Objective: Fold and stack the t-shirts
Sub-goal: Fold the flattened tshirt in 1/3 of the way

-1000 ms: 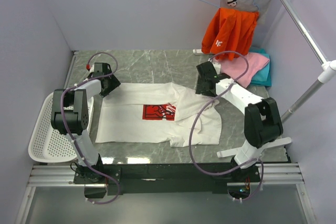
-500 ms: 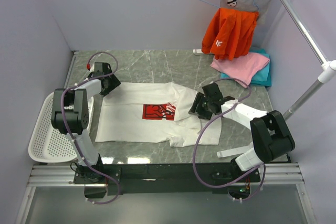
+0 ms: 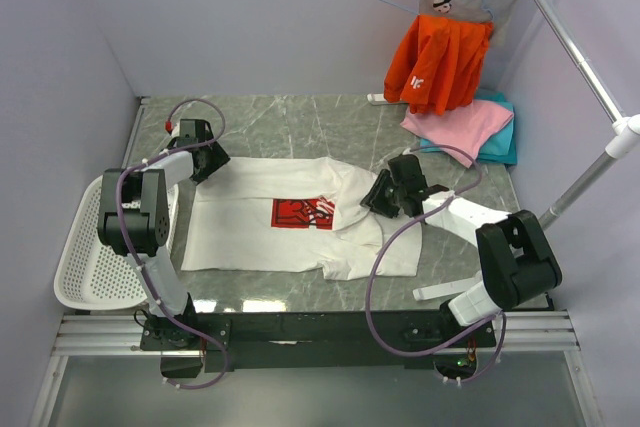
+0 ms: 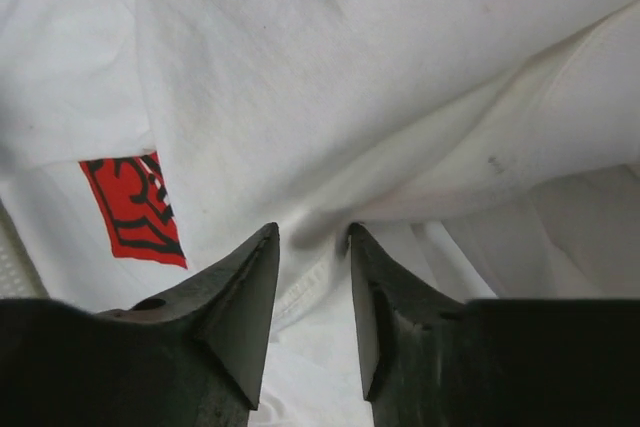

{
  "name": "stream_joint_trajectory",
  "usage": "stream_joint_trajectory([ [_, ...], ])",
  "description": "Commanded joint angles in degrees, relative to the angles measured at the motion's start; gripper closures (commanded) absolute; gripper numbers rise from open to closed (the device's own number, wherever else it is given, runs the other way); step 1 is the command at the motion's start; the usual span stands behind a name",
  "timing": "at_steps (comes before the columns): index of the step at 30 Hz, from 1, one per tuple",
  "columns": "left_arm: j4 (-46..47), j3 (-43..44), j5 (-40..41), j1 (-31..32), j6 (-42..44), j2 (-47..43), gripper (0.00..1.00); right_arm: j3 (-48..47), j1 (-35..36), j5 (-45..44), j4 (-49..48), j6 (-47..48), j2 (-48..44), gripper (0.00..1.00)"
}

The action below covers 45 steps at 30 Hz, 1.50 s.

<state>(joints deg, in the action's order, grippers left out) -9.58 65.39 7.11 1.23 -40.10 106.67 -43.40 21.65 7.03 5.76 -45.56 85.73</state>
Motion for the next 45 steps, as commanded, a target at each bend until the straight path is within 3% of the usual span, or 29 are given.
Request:
stream_joint_trajectory([
  [1, -3.2, -0.8, -1.0, 0.3, 0.4, 2.4, 0.26, 0.3, -0.7, -1.2, -3.2, -0.1, 0.4, 0.70],
  [3, -3.2, -0.7, -0.9, 0.3, 0.3, 2.6, 0.26, 0.1, -0.9, -2.1, -3.0, 0.9, -0.6, 0.91],
  [5, -3.2, -0.7, -0.7, 0.3, 0.3, 2.6, 0.26, -1.1, -1.0, -5.0, -1.5, 2.4, -2.6, 1.00],
  [10, -3.7, -0.5, 0.0, 0.3, 0.5, 2.7, 0.26, -5.9, -3.4, -15.1, 4.5, 6.8, -6.8, 1.00],
  [19, -5.3, 0.1, 3.7, -0.2, 1.0, 2.3, 0.25, -12.5, -12.9, -18.3, 6.3, 15.0, -5.0, 1.00],
  [25, -5.4, 1.0, 4.3, -1.1, 2.0, 2.0, 0.25, -20.5, -16.5, -18.9, 5.0, 18.0, 3.8, 1.00],
  [33, -6.8, 1.5, 7.8, -3.4, 1.4, 2.5, 0.24, -38.1, -17.6, -10.4, 5.4, 19.0, 20.7, 1.00],
  [39, -6.3, 2.5, 9.5, -4.7, 1.4, 2.0, 0.24, -45.6, -17.6, -14.6, 5.2, 18.5, 27.9, 1.00],
  [45, -4.7, 3.0, 10.3, -4.9, 1.4, 1.4, 0.24, -53.3, -17.8, -13.4, 3.7, 17.7, 34.6, 1.00],
])
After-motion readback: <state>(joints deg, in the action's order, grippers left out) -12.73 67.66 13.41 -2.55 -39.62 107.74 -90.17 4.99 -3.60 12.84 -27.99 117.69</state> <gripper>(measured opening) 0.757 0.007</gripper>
